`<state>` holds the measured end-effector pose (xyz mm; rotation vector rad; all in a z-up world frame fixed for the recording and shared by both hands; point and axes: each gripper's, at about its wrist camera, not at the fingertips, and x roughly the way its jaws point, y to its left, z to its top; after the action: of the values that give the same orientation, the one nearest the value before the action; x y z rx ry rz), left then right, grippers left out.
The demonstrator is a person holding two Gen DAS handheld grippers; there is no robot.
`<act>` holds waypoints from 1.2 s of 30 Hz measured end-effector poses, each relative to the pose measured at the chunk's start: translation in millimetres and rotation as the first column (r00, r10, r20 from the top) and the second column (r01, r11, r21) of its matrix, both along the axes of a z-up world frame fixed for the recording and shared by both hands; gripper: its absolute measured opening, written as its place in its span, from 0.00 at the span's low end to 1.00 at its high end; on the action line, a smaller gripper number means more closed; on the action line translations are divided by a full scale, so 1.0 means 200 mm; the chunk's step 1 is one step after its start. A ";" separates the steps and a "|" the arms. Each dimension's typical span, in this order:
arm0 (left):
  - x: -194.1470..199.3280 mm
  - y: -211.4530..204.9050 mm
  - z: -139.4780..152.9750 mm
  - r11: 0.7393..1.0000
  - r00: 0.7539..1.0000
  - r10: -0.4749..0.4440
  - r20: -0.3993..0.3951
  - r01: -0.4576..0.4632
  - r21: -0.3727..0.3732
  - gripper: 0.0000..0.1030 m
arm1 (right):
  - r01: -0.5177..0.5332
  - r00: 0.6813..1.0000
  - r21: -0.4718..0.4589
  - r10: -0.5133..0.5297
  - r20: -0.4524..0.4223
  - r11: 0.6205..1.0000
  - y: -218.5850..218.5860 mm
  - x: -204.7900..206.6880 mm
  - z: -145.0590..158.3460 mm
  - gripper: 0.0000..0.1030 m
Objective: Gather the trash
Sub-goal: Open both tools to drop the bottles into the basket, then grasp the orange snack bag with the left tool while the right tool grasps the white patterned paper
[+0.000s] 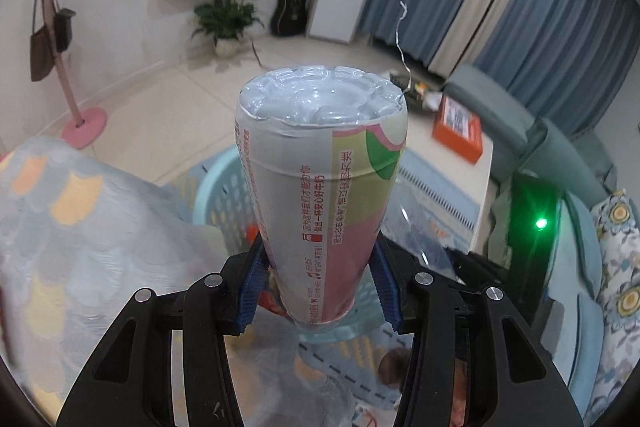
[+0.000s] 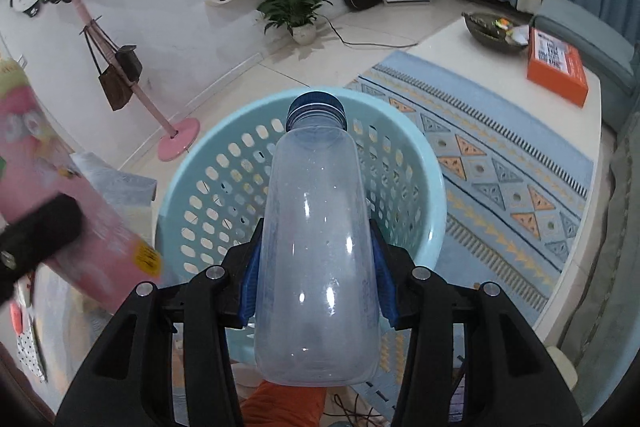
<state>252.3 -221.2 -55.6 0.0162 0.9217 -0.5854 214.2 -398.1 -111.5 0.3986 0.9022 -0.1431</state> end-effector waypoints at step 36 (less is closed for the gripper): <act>-0.37 1.18 0.42 0.920 0.888 0.391 0.243 -0.381 -0.090 0.58 | -0.354 0.914 -0.051 0.357 0.191 0.934 0.84 -0.20 0.55 0.43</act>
<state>179.1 14.1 29.0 -0.1234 0.6352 -0.2207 173.3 -231.1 -1.5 0.2230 0.7618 0.2221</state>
